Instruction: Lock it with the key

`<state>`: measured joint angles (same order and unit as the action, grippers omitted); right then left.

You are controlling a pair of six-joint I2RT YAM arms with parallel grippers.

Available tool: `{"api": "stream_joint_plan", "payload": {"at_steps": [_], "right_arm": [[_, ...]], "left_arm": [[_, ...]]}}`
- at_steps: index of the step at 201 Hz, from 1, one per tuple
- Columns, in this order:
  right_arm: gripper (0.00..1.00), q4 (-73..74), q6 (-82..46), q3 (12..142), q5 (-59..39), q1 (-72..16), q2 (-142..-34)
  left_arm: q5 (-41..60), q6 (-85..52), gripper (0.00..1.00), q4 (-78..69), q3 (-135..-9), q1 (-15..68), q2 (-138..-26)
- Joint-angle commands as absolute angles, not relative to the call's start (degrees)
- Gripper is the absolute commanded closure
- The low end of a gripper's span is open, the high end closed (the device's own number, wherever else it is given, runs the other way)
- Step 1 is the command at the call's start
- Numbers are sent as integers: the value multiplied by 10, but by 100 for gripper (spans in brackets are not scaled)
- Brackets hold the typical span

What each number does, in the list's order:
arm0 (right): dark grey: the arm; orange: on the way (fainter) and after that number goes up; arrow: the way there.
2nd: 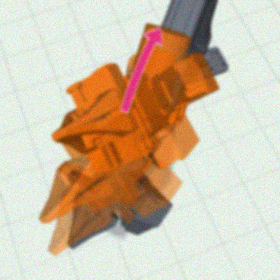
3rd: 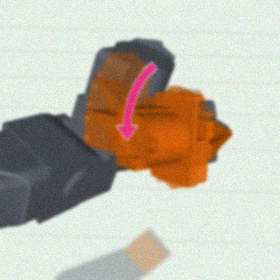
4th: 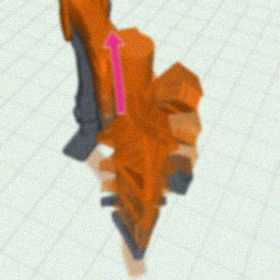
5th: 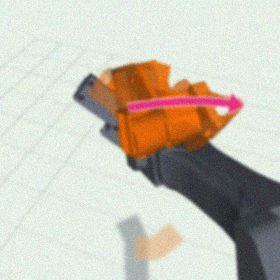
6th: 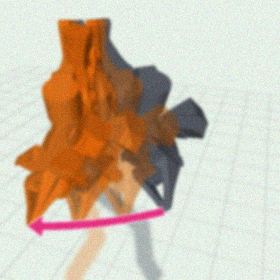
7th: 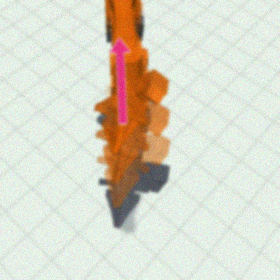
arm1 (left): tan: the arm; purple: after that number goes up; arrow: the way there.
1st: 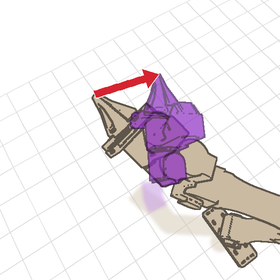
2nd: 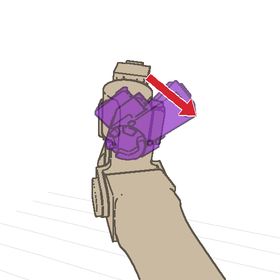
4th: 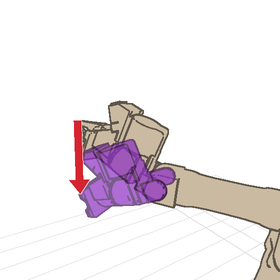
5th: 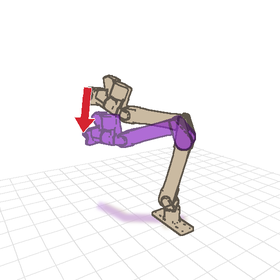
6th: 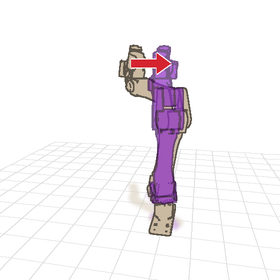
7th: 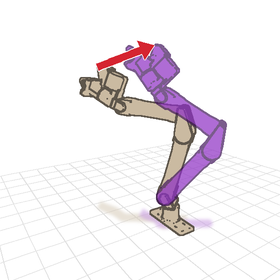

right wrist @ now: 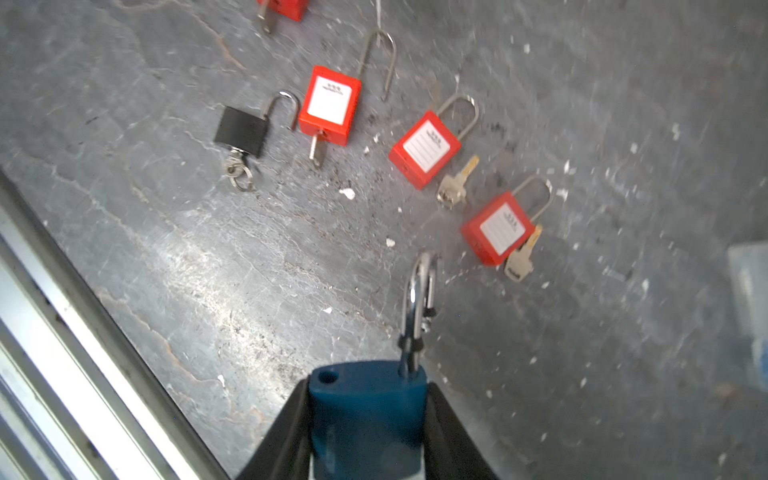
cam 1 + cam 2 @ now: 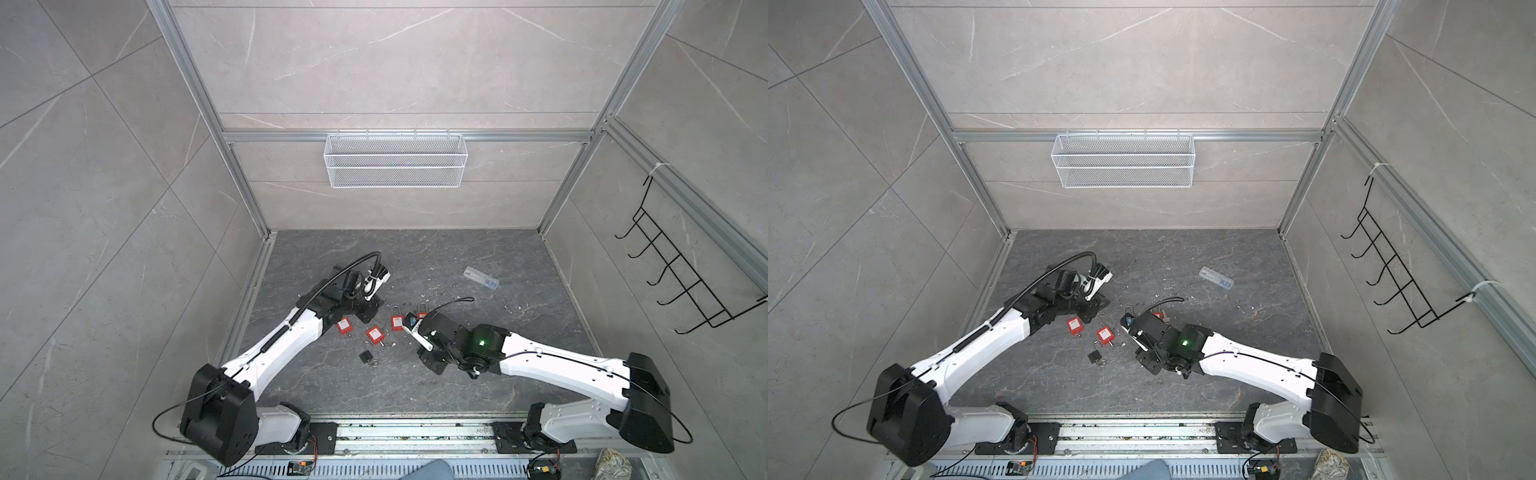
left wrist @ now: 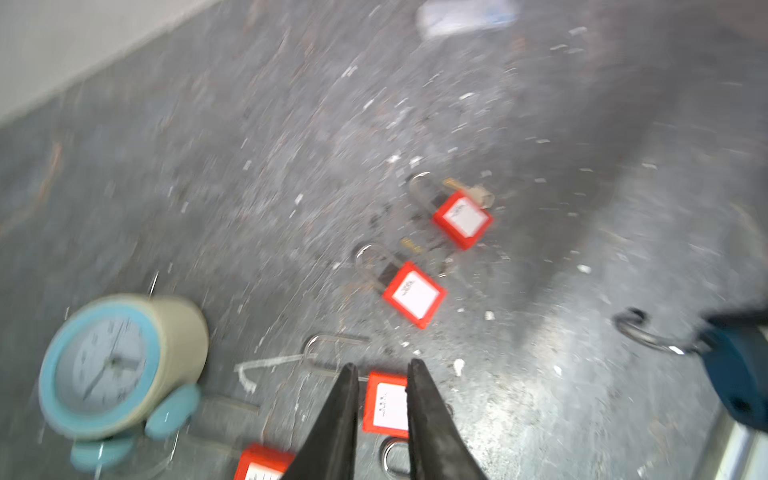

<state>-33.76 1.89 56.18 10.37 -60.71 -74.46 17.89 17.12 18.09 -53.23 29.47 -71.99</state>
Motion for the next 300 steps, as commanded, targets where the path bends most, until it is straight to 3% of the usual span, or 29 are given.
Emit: {"api": "stream_joint_plan", "payload": {"at_steps": [1,51,129,240,300], "right_arm": [[65,-301,177,544,98,-602,-702],[67,-299,303,540,57,-599,-666],[67,-304,339,549,27,-598,-647],[68,-316,341,566,-7,-594,-649],[68,-308,338,572,-18,-590,-653]], "left_arm": [[300,306,75,132,-487,294,-653],[385,376,72,115,-437,294,-598],[511,405,68,56,-409,299,-618],[484,424,63,6,-390,351,-643],[482,428,70,0,-386,361,-653]]}}
